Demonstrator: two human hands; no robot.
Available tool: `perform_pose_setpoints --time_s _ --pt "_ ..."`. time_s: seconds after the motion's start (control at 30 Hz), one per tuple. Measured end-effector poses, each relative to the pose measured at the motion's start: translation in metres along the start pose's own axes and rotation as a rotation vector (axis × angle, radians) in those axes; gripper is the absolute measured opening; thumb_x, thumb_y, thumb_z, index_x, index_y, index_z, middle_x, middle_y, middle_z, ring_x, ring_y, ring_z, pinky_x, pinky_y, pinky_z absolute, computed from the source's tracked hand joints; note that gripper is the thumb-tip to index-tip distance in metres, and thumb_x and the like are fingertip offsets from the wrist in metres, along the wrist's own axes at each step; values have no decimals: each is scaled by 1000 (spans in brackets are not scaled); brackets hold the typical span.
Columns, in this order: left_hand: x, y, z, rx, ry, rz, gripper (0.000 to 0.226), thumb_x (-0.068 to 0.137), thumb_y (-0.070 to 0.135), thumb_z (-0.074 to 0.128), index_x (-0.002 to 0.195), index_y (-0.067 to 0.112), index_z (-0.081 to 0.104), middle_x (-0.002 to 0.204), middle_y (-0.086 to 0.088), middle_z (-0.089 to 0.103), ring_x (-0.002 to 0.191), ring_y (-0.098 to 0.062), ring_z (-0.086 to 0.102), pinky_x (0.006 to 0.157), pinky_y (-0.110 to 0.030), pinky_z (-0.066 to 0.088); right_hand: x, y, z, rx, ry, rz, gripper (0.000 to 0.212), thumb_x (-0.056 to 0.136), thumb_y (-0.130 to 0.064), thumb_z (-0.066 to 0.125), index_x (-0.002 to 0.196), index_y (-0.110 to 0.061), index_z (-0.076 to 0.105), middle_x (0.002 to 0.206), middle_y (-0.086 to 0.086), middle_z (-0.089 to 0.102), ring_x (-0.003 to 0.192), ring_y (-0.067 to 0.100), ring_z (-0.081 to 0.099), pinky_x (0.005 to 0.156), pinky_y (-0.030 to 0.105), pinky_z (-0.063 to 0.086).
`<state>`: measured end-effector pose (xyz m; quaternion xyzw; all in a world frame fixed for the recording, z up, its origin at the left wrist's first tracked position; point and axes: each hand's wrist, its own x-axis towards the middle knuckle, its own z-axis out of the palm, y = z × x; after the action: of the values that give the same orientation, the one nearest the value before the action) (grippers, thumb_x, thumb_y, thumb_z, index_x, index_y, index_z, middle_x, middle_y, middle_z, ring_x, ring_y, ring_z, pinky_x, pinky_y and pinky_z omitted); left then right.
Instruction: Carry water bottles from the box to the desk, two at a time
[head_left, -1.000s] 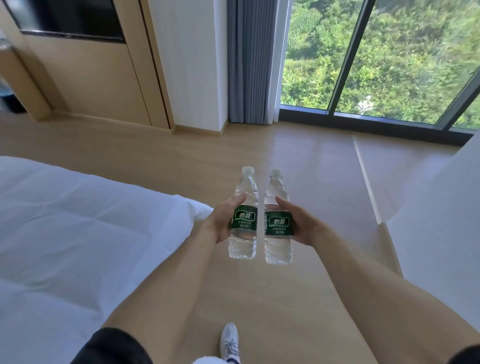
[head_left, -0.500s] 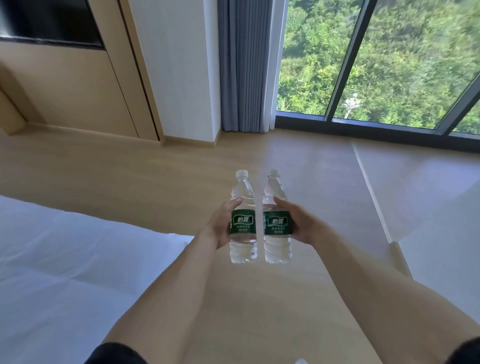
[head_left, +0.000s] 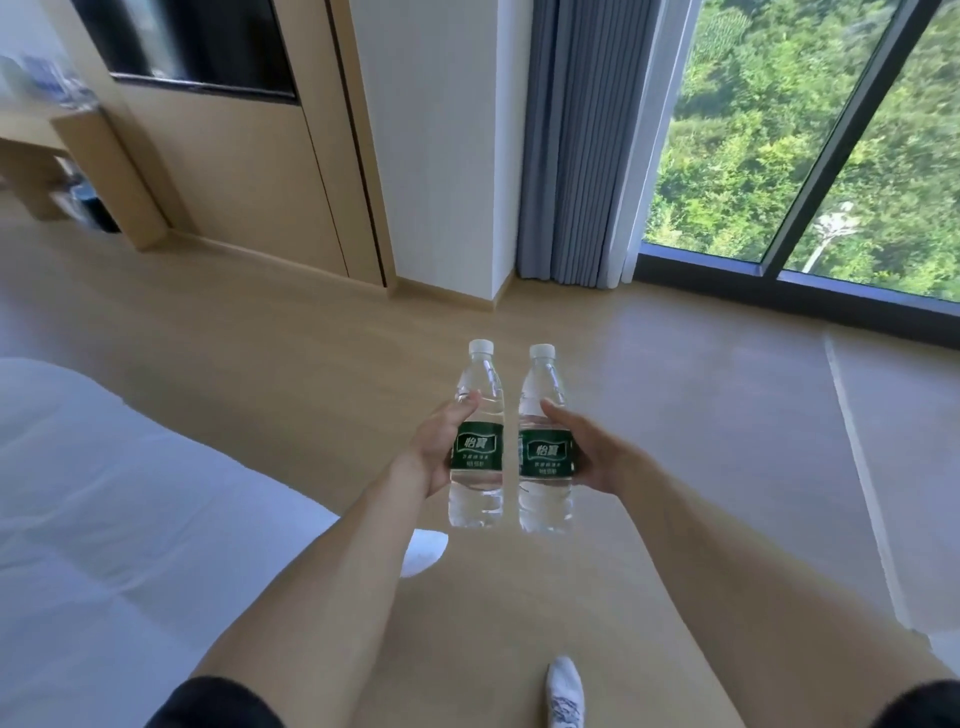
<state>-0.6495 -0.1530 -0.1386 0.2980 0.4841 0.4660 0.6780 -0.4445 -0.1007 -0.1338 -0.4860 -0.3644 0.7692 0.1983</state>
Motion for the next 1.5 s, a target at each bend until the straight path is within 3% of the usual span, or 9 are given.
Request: perform_pose_setpoints --time_s 0.2,0.47,0.63,0.73,0.93,1.13,1.23,1.33,1.5 --pt "82 36 15 -79 130 -19 36 97 46 59 117 16 65 102 -16 73 86 -35 74 67 -51 59 59 -75 -44 -24 -90 7 55 98 -46 56 135 -5 58 131 22 64 123 38 61 106 52 47" --pt "161 68 19 -147 177 -73 41 93 56 58 88 22 81 92 -12 76 81 -30 75 71 -49 60 136 -149 -79 -25 -162 24 57 97 -44 58 136 -3 56 134 25 61 112 34 63 104 50 49" --pt "210 89 -3 -120 191 -64 39 83 62 67 81 26 82 98 -12 76 89 -32 74 81 -57 58 188 -186 -77 -57 -184 29 55 97 -45 58 134 -3 58 129 24 64 98 31 68 78 40 58" --pt "244 104 -22 -114 184 -46 37 76 63 74 82 27 81 97 -12 77 90 -33 75 77 -56 57 226 -209 -72 -76 -181 23 56 95 -44 60 133 -3 59 126 23 66 100 32 69 80 41 58" --pt "314 156 -79 -137 247 -33 54 69 61 79 106 21 73 99 -15 77 90 -36 75 71 -54 59 314 -272 -44 -132 -186 30 52 97 -40 61 134 -3 58 126 24 66 103 33 67 83 42 56" --pt "372 230 -144 -181 314 -30 65 88 57 65 136 16 54 113 -20 73 92 -37 74 73 -54 60 407 -341 9 -185 -216 64 52 97 -42 59 133 -4 61 125 22 67 105 33 66 93 45 54" --pt "392 261 -177 -179 365 -33 59 91 55 65 135 19 54 104 -19 74 88 -38 74 74 -56 60 449 -366 35 -203 -219 61 51 97 -41 60 132 -4 61 125 23 67 106 34 66 99 48 51" --pt "410 282 -211 -191 481 -18 56 85 52 74 127 17 62 103 -20 74 91 -40 73 87 -68 53 492 -386 62 -215 -251 71 52 96 -42 61 132 -5 61 123 21 69 111 36 66 90 44 55" --pt "444 319 -270 -262 645 29 63 75 50 84 120 10 67 110 -26 72 98 -45 71 87 -73 50 568 -423 111 -251 -341 84 51 97 -41 59 133 -5 59 122 22 69 108 34 67 84 41 57"
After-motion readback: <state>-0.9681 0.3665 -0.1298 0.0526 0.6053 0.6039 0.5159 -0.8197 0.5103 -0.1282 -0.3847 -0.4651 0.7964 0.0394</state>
